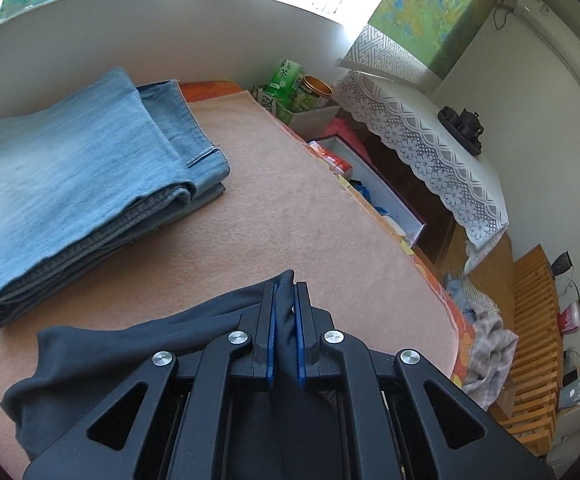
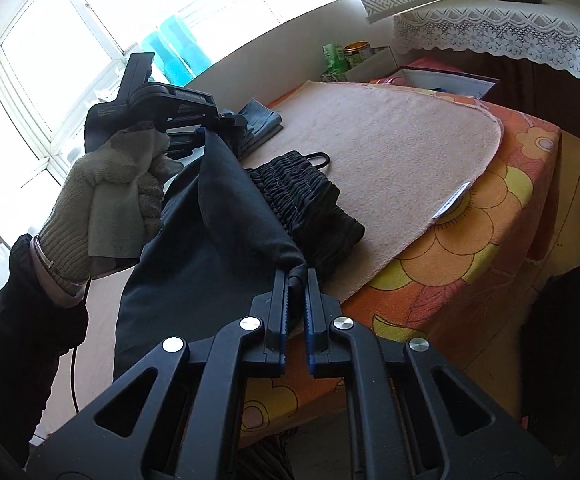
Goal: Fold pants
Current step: 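Lift the pants with both grippers and fold them over onto themselves, then open both grippers and release the folded pants on the towel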
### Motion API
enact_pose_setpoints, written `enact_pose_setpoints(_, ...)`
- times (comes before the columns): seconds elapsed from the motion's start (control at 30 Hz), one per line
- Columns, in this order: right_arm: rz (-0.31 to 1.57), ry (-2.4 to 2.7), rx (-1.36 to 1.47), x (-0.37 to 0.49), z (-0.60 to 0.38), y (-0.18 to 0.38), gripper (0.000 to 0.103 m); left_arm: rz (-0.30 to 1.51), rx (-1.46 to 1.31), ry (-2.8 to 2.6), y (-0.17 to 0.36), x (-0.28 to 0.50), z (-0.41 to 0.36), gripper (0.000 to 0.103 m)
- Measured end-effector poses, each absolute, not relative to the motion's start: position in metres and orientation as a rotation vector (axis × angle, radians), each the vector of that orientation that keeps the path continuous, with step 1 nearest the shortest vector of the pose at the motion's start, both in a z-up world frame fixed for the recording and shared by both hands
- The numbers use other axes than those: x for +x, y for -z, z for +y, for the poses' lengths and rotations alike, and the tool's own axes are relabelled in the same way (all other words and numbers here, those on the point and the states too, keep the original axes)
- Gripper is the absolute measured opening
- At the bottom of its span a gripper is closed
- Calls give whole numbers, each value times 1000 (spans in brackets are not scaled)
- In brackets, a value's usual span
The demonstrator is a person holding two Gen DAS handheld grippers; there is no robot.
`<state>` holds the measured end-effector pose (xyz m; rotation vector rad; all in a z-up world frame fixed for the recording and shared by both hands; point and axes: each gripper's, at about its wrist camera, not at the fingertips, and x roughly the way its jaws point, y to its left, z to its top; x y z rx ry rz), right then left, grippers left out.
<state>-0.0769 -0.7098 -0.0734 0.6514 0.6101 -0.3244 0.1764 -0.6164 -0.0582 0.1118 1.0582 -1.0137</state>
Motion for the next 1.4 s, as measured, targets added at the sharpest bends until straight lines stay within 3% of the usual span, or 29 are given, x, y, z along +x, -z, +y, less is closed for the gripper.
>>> enact_pose_setpoints(0.13, 630, 330, 658, -76, -712, 78, 7, 1062, 124, 1011, 50, 179, -622, 23)
enact_pose_setpoints(0.23, 642, 362, 649, -79, -716, 80, 8, 1040, 95, 1003, 33, 190, -609, 41)
enact_pose_setpoints(0.57, 604, 423, 540, -85, -729, 55, 9, 868, 79, 903, -14, 226, -495, 41)
enact_pose_setpoints(1.03, 704, 84, 282, 20, -663, 20, 12, 1002, 31, 828, 68, 229, -402, 41)
enact_pose_setpoints(1.1, 728, 17, 258, 25, -636, 22, 26, 1002, 30, 834, 76, 235, -399, 41)
enact_pose_setpoints(1.13, 740, -18, 239, 25, -621, 23, 44, 1000, 35, 839, 79, 237, -399, 41)
enact_pose_setpoints(1.17, 749, -56, 209, 25, -604, 25, 53, 1000, 30, 857, 81, 240, -399, 41)
enact_pose_setpoints(1.4, 835, -148, -3, 3, -518, 46, 54, 1041, 95, 975, 105, 257, -405, 41)
